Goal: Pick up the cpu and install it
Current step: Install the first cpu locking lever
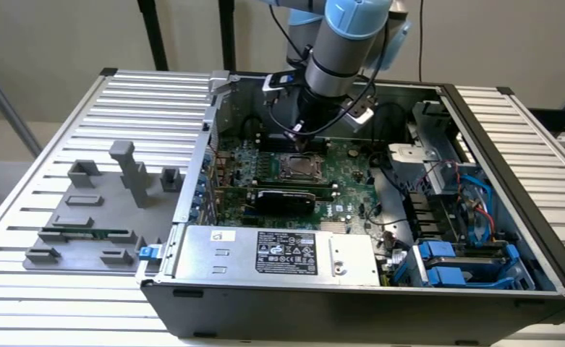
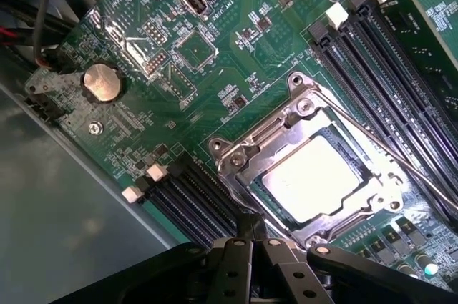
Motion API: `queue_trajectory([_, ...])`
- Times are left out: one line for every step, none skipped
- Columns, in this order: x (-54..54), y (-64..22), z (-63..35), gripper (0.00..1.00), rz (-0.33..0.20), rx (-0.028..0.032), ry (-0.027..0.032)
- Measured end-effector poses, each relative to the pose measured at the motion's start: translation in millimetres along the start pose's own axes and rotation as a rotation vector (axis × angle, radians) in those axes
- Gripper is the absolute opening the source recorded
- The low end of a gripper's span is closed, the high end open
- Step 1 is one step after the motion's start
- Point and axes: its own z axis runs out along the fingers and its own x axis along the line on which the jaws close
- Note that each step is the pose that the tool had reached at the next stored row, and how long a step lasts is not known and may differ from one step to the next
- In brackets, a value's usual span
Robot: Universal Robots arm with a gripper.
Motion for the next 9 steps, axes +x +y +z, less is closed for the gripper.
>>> queue_trajectory([0.4,0.5,0.2,0.11,0.000,0.0000,0.0001])
queue_trajectory([0.9,1.1,0.4,0.11,0.000,0.0000,0.0001])
queue_trajectory([1.3,1.6,0.7,0.11,0.000,0.0001,0.0001])
queue_trajectory([1.6,2.0,1.0,0.11,0.000,0.0000,0.0002])
queue_trajectory([1.9,2.5,1.2,0.11,0.000,0.0000,0.0000])
queue_trajectory([2.1,2.8,1.5,0.11,0.000,0.0000,0.0000])
queue_trajectory([2.4,3.2,1.7,0.11,0.000,0.0000,0.0000])
queue_trajectory([2.6,3.4,1.8,0.11,0.000,0.0000,-0.0001])
queue_trajectory([2.7,3.6,2.0,0.11,0.000,0.0000,0.0000])
